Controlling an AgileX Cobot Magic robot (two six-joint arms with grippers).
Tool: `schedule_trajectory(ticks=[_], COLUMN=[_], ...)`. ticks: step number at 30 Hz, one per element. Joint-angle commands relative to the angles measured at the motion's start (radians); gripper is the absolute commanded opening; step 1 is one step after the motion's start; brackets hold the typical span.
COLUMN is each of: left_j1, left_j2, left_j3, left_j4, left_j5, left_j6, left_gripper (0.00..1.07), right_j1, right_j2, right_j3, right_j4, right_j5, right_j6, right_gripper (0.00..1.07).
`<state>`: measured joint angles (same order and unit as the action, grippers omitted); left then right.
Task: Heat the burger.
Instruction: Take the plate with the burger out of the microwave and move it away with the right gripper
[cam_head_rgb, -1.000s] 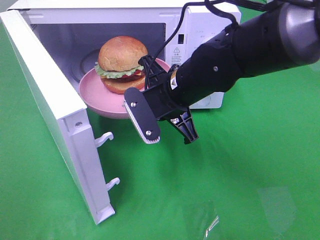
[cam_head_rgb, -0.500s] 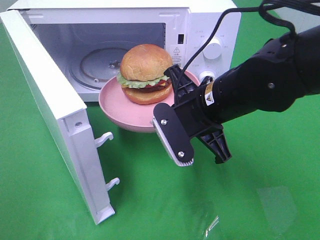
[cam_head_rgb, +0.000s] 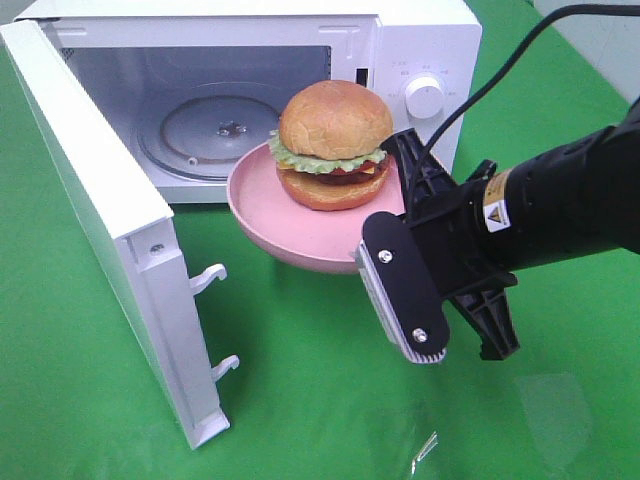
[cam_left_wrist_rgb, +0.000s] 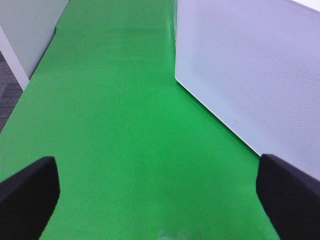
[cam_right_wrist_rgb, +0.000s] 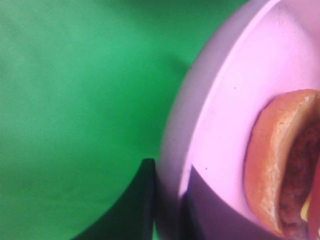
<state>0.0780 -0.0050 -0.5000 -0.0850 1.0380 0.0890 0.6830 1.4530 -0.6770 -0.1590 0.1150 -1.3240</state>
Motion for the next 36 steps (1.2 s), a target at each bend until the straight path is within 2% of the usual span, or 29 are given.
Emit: schedule_trajectory(ticks=[1,14,15,21,25,27,30,31,36], left_j1=[0.003,0.003,0.003,0.003,0.003,0.003,0.003,0.003,0.003], left_j2=[0.005,0.005,0.005,0.005,0.005,0.005,0.005,0.005,0.005], left_j3=[0.003,0.003,0.003,0.003,0.003,0.003,0.003,0.003,0.003], left_j4=[-0.003,-0.003,-0.003,-0.003,-0.003,-0.003,-0.003,-0.003,-0.003], left_j5=[-0.004,-0.004,-0.004,-0.004,-0.004,-0.004,-0.004,-0.004,-0.004], left_j6=[-0.006,-0.006,-0.006,-0.006,-0.006,-0.006,-0.006,-0.006,-0.006], left_gripper=[1.00,1.00,1.00,1.00,1.00,1.00,1.00,1.00,1.00], right_j1=[-0.006,-0.006,-0.006,-0.006,-0.006,-0.006,-0.006,-0.006,-0.006], right_j2=[-0.065,-0.340,-0.398,-0.498,-0.577,-0.638,-0.651,-0.672,-0.682], right_j3=[0.021,0.172,0.191,0.207,0.217,0.217,0.217,0.217,0.217], right_j4=[-0.016,-0.015,-0.016,-0.018,-0.069,-0.167,-0.196,-0.245,-0.318], right_j5=[-0.039,0.126,0.169,0.280,0.359,0.428,0.441,0.470,0.533], right_j6=[0.014,0.026,0.046,0.087,0.159,0.301,0.334,0.414,0.545], right_gripper=[0.00,0.00,0.00,0.00,0.00,0.00,0.00,0.00,0.00])
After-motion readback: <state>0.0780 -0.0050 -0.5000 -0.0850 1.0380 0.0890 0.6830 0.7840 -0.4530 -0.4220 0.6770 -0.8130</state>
